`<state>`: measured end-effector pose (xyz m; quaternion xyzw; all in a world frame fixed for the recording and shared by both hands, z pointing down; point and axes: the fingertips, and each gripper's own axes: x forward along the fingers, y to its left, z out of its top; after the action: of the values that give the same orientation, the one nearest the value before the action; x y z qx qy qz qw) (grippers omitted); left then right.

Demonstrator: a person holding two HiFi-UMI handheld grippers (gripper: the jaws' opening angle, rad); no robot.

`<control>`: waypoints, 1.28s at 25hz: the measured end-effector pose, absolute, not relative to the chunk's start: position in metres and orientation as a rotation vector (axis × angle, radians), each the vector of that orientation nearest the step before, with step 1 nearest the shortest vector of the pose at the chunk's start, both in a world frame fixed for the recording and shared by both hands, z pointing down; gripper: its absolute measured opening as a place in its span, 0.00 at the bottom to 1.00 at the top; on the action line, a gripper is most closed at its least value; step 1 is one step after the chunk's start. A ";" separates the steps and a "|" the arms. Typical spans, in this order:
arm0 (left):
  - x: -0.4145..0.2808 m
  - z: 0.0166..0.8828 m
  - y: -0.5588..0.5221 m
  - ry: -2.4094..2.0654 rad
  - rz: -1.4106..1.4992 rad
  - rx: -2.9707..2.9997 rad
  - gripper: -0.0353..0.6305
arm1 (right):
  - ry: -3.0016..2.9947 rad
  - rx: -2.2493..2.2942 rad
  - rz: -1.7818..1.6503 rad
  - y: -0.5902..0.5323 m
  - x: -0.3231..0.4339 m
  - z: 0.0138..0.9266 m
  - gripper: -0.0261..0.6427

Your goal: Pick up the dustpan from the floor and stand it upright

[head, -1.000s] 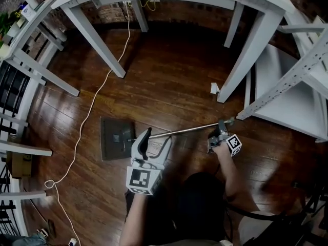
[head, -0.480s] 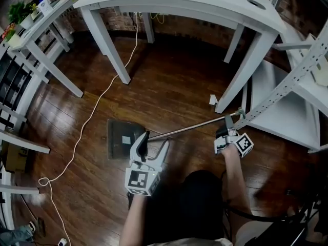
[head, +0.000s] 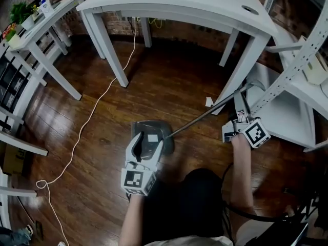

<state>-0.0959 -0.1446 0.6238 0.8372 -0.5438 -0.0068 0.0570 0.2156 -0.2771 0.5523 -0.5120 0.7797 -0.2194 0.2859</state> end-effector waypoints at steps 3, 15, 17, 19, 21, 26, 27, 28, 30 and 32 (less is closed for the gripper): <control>-0.097 0.622 -0.146 -1.640 -0.039 2.537 0.51 | 2.197 -1.398 -0.435 -0.270 0.200 0.514 0.17; -0.102 0.613 -0.142 -1.629 -0.071 2.547 0.51 | 2.573 -1.409 0.144 -0.247 0.099 0.433 0.15; -0.102 0.611 -0.139 -1.616 -0.072 2.541 0.51 | 2.579 -1.382 0.131 -0.244 0.090 0.432 0.15; -0.102 0.610 -0.136 -1.599 -0.074 2.542 0.51 | 2.569 -1.381 0.111 -0.238 0.091 0.434 0.16; -0.103 0.610 -0.136 -1.590 -0.077 2.543 0.51 | 2.566 -1.391 0.093 -0.233 0.093 0.439 0.16; -0.100 0.607 -0.141 -1.580 -0.115 2.548 0.51 | 2.564 -1.420 0.069 -0.219 0.105 0.455 0.16; -0.097 0.607 -0.143 -1.572 -0.115 2.553 0.50 | 2.565 -1.431 0.068 -0.217 0.109 0.460 0.16; -0.093 0.606 -0.146 -1.562 -0.111 2.561 0.50 | 2.569 -1.442 0.060 -0.216 0.113 0.467 0.16; -0.085 0.599 -0.149 -1.542 -0.094 2.574 0.50 | 2.582 -1.465 0.014 -0.214 0.118 0.482 0.16; -0.081 0.580 -0.149 -1.540 -0.077 2.569 0.50 | 2.613 -1.497 -0.048 -0.206 0.118 0.493 0.17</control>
<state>-0.0811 -0.1487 0.5804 0.8552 -0.5126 -0.0258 0.0725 0.1179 -0.2064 0.4926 -0.4959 0.8658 -0.0159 0.0649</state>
